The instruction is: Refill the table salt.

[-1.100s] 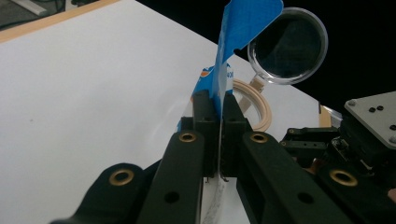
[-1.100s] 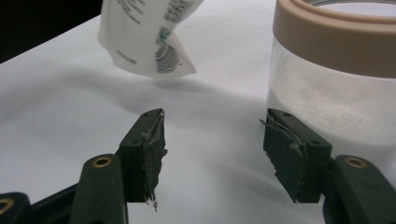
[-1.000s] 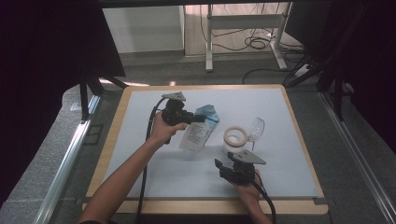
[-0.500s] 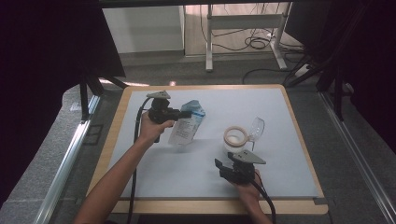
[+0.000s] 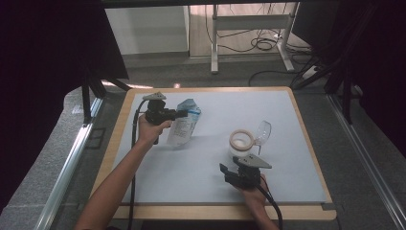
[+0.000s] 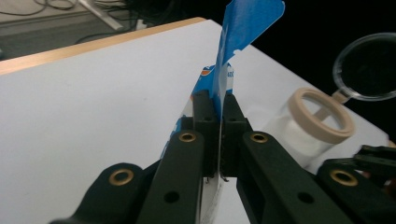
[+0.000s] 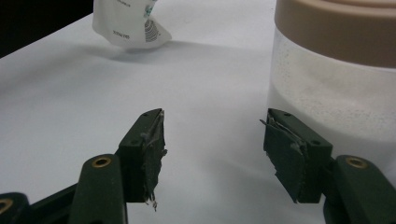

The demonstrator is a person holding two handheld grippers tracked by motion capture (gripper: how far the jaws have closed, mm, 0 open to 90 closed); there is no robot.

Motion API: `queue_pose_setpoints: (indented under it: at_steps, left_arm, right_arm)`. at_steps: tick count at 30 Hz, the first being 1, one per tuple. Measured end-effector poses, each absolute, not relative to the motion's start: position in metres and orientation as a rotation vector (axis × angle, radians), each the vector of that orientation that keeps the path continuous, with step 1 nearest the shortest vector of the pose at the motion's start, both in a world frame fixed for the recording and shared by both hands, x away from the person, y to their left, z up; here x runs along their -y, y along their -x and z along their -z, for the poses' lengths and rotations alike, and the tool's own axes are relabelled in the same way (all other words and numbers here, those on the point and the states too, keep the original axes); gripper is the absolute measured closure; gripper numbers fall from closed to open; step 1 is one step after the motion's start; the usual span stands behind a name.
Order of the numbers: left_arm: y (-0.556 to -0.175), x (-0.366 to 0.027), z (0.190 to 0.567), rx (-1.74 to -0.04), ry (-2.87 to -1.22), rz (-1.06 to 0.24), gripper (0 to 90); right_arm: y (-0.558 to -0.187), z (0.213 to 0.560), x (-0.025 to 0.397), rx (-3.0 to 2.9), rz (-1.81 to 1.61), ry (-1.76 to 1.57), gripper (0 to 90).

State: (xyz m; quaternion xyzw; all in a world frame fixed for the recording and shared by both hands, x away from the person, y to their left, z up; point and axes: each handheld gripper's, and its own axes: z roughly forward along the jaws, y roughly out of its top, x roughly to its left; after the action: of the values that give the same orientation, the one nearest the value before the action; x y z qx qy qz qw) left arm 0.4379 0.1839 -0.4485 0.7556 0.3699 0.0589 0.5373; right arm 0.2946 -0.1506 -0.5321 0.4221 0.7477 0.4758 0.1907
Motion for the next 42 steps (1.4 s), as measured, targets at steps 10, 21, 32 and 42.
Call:
queue_pose_setpoints:
  at_steps: [10,21,32,42]
  left_arm:
    - [-0.427,-0.197,0.451,-0.901,-1.823,-0.23,88.5]
    - [-0.41,-0.219,0.459,-0.917,-1.785,-0.255,86.4]
    - [-0.409,-0.214,0.459,-0.898,-1.786,-0.257,82.9]
    - [-0.41,-0.207,0.46,-0.891,-1.799,-0.262,66.4]
  right_arm:
    - [-0.295,0.532,0.151,-2.102,-1.337,-1.188,38.8]
    - [-0.295,0.532,0.152,-2.093,-1.333,-1.19,37.8]
    - [-0.295,0.53,0.153,-2.084,-1.336,-1.192,37.8]
    - [-0.296,0.53,0.154,-2.08,-1.335,-1.191,37.8]
